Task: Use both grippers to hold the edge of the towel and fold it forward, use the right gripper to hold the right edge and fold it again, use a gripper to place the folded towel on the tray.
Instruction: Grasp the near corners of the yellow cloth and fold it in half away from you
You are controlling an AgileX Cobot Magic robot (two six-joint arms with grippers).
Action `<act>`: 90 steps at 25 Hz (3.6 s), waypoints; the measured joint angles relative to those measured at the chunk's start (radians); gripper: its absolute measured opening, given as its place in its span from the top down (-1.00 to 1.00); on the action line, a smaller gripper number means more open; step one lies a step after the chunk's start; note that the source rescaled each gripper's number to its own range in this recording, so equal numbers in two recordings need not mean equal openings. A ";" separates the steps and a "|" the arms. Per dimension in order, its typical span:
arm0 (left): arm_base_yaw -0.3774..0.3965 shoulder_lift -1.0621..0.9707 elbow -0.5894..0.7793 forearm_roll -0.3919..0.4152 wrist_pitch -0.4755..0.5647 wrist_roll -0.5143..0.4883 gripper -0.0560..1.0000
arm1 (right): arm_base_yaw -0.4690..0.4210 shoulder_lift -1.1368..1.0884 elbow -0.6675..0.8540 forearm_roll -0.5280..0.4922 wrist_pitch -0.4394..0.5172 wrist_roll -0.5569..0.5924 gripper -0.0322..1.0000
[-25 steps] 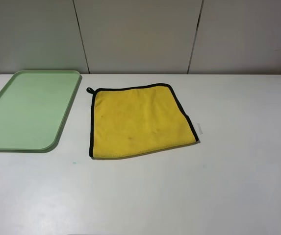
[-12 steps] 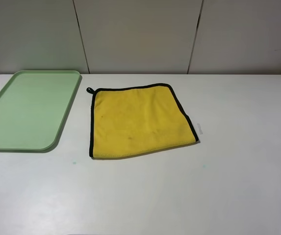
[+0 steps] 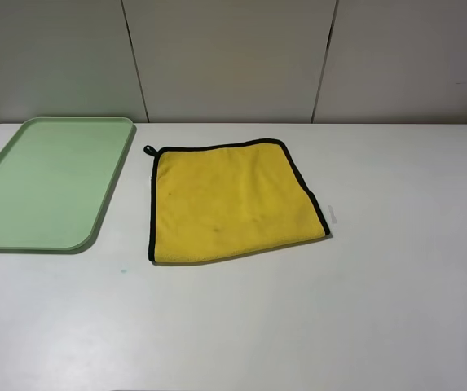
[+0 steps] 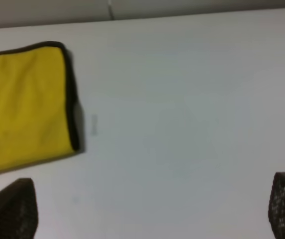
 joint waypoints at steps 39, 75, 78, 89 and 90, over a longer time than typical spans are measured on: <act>-0.679 0.693 -0.070 0.538 -0.337 0.324 -0.97 | 0.248 0.532 -0.093 0.083 -0.186 -0.580 -1.00; -0.682 1.426 -0.071 0.600 -0.850 0.323 -0.93 | 0.248 1.265 -0.093 0.076 -0.629 -1.176 -1.00; -0.682 1.471 -0.071 0.619 -0.892 0.323 -0.93 | 0.248 1.313 -0.093 0.076 -0.656 -1.176 -1.00; -0.682 1.607 -0.137 0.755 -0.939 0.323 -0.85 | 0.248 1.339 -0.093 0.076 -0.713 -1.177 -1.00; -0.682 1.621 -0.155 0.756 -0.941 0.323 -0.85 | 0.248 1.339 -0.093 0.076 -0.714 -1.178 -1.00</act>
